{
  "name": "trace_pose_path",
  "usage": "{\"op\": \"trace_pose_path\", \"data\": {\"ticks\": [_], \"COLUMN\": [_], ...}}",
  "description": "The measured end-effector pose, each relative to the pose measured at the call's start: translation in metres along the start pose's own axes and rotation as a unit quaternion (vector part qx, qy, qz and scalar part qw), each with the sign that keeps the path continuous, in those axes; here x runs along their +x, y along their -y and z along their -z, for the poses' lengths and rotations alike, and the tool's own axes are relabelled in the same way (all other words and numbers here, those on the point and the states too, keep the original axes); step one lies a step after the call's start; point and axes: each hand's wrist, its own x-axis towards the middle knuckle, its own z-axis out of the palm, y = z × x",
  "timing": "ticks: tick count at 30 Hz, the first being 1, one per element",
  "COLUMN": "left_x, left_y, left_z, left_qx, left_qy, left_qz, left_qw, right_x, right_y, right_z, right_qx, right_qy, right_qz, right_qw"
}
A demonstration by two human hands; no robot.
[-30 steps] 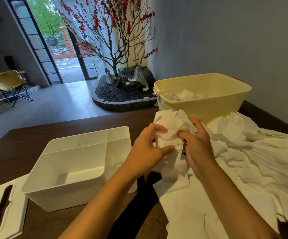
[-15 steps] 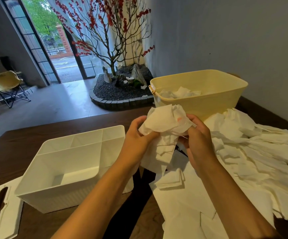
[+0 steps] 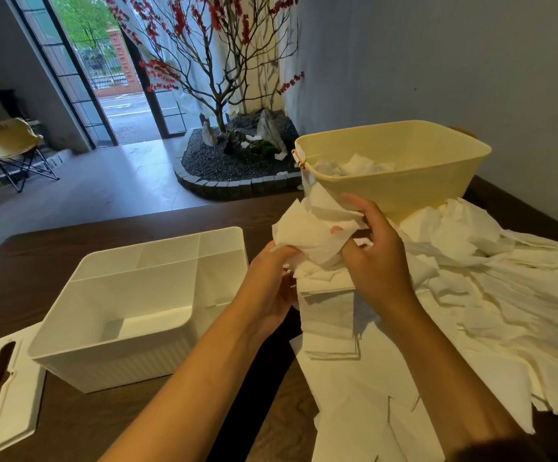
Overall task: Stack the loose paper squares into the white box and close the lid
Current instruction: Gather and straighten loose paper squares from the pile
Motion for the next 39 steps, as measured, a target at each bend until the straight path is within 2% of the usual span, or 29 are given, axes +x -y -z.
{"op": "trace_pose_path", "data": {"ticks": [3, 5, 7, 9, 11, 13, 15, 17, 19, 21, 25, 27, 30, 35, 39], "left_x": [-0.004, -0.008, -0.015, -0.021, -0.025, -0.028, -0.028, -0.026, -0.026, -0.025, -0.024, -0.024, -0.027, -0.021, -0.019], "left_y": [-0.007, -0.016, -0.025, -0.032, -0.035, -0.031, -0.024, -0.019, -0.021, -0.027, -0.031, -0.028, -0.032, -0.048, -0.07], "left_z": [0.007, 0.011, 0.016, 0.021, 0.025, 0.026, 0.024, 0.02, 0.02, 0.021, 0.024, 0.029, 0.034, 0.032, 0.033], "left_qx": [0.009, 0.03, 0.037, 0.026, -0.012, -0.049, -0.029, 0.025, 0.09, 0.151, 0.185, 0.241, 0.318, 0.405, 0.33], "left_qy": [0.0, 0.026, 0.068, 0.112, 0.149, 0.156, 0.157, 0.167, 0.152, 0.136, 0.12, 0.117, 0.132, 0.067, 0.026], "left_qz": [-0.027, -0.049, -0.058, -0.046, -0.017, 0.003, 0.002, -0.015, -0.032, -0.04, -0.008, 0.01, 0.036, -0.011, -0.072], "left_qw": [1.0, 0.998, 0.995, 0.992, 0.989, 0.987, 0.987, 0.986, 0.984, 0.978, 0.975, 0.963, 0.938, 0.912, 0.941], "right_x": [-0.002, -0.005, -0.007, -0.009, -0.01, -0.01, -0.008, -0.006, -0.006, -0.007, -0.003, 0.002, 0.006, 0.008, 0.007], "right_y": [0.002, 0.005, 0.006, 0.006, 0.006, 0.008, 0.008, 0.008, 0.009, 0.009, 0.003, -0.003, -0.011, -0.01, -0.002], "right_z": [0.004, 0.002, -0.001, -0.006, -0.008, -0.008, -0.01, -0.011, -0.01, -0.009, -0.01, -0.011, -0.011, -0.006, -0.001], "right_qx": [-0.047, -0.104, -0.137, -0.077, -0.001, 0.044, 0.047, 0.07, 0.129, 0.182, 0.307, 0.355, 0.409, 0.454, 0.472], "right_qy": [0.097, 0.179, 0.209, 0.184, 0.124, 0.071, 0.039, 0.049, 0.096, 0.101, -0.001, -0.032, -0.052, -0.067, -0.034], "right_qz": [0.074, 0.099, 0.104, 0.091, 0.052, -0.002, -0.035, -0.09, -0.156, -0.193, -0.273, -0.305, -0.317, -0.303, -0.29], "right_qw": [0.991, 0.973, 0.963, 0.976, 0.991, 0.997, 0.998, 0.992, 0.975, 0.959, 0.912, 0.883, 0.854, 0.835, 0.832]}}
